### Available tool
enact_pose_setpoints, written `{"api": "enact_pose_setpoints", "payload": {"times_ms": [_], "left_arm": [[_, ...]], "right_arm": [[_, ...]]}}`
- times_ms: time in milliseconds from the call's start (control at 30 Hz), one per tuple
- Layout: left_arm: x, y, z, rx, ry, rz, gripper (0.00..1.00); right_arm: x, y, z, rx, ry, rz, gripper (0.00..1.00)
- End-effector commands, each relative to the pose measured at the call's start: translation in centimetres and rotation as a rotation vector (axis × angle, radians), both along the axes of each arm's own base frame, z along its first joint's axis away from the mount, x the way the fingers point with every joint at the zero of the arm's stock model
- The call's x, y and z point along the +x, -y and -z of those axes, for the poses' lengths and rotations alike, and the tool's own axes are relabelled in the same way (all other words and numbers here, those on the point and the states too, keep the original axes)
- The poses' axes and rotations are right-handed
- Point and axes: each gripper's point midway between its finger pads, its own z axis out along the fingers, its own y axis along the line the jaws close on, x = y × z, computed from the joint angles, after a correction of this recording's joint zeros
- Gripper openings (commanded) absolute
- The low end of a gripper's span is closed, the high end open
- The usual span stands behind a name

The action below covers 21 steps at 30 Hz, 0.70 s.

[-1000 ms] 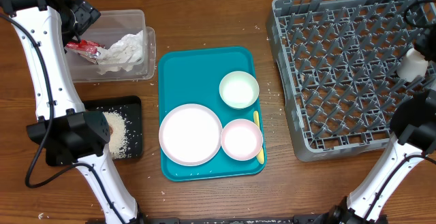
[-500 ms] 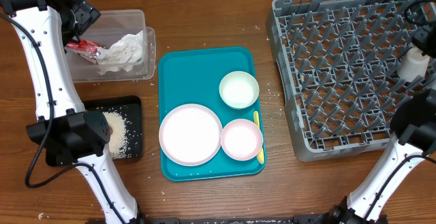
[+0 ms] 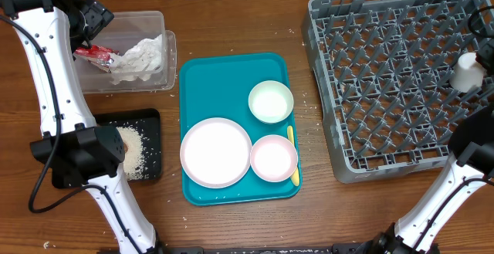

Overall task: Sort waste into correct bins and load items into the dishwasher
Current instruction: 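Lower the cup upside down into the rack's far right corner and release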

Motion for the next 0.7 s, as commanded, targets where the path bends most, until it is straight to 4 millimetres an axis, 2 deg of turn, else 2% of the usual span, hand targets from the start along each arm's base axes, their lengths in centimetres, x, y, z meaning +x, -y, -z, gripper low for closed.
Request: {"api": "enact_pose_setpoints", "payload": {"times_ms": [0, 133, 300, 467, 667], "left_arm": [[0.1, 0.3, 0.4, -0.007, -0.009, 0.004, 1.0], [0.1, 0.3, 0.4, -0.007, -0.009, 0.004, 1.0], [0.1, 0.3, 0.4, -0.007, -0.009, 0.004, 1.0], [0.1, 0.3, 0.4, -0.007, -0.009, 0.004, 1.0], [0.1, 0.3, 0.4, -0.007, -0.009, 0.004, 1.0]], "right_arm": [[1.9, -1.2, -3.7, 0.021, 0.139, -0.014, 0.04], [4.8, -4.4, -5.1, 0.131, 0.266, -0.174, 0.04], [6.4, -5.1, -3.0, 0.144, 0.27, -0.204, 0.04], [5.1, -3.9, -0.5, 0.107, 0.183, -0.153, 0.04], [3.1, -1.4, -0.4, 0.03, 0.114, -0.101, 0.04]]}}
